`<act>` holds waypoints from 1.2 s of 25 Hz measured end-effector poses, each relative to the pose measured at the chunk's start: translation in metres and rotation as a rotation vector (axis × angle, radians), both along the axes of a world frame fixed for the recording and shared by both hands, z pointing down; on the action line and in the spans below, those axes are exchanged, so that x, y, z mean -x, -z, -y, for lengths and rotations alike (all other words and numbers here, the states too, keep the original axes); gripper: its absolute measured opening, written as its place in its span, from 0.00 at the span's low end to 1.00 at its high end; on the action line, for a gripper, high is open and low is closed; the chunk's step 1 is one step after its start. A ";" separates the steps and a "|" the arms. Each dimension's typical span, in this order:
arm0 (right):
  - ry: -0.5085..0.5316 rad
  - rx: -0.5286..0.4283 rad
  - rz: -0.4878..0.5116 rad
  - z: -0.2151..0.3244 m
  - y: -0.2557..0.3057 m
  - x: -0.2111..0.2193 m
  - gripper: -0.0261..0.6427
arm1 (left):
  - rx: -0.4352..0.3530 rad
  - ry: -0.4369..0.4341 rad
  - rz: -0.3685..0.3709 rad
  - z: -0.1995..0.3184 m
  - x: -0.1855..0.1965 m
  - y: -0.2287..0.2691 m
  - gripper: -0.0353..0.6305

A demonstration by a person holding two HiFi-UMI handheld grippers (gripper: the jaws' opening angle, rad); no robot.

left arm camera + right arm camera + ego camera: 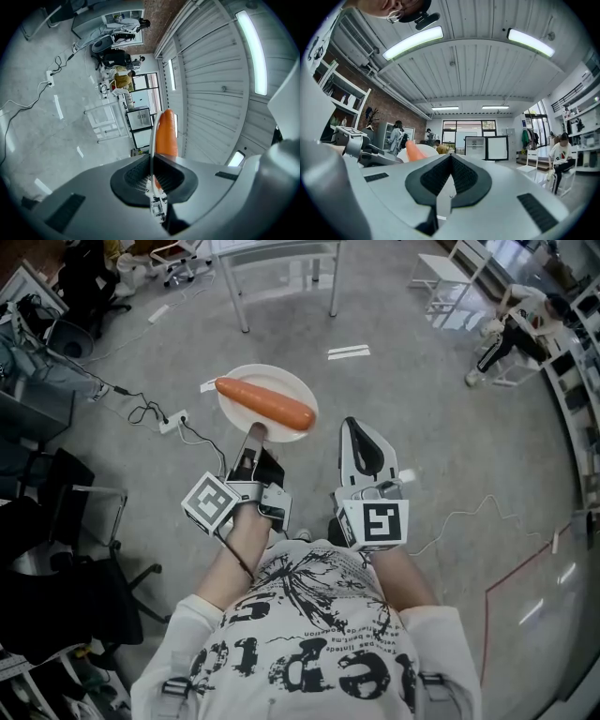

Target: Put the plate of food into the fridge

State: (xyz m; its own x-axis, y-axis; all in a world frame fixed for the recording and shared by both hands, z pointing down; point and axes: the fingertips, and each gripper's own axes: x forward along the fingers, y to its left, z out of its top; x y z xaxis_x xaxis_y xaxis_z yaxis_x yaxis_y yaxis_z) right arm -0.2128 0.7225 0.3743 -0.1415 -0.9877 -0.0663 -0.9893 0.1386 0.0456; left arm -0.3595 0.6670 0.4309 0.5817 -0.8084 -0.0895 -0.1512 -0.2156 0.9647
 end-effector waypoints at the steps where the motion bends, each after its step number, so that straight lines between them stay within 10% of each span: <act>1: 0.001 0.005 -0.007 0.005 -0.002 -0.003 0.04 | 0.005 0.004 0.000 0.004 -0.003 -0.002 0.09; 30: 0.152 0.018 -0.056 0.214 0.006 -0.238 0.04 | -0.020 0.197 0.042 0.189 -0.216 0.015 0.09</act>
State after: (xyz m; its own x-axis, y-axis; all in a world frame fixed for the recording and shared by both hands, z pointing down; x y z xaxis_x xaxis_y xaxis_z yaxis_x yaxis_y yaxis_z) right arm 0.0251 0.5085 0.3686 -0.2925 -0.9556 -0.0365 -0.9528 0.2880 0.0960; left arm -0.1433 0.4783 0.4158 0.4163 -0.9052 -0.0856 -0.2324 -0.1969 0.9525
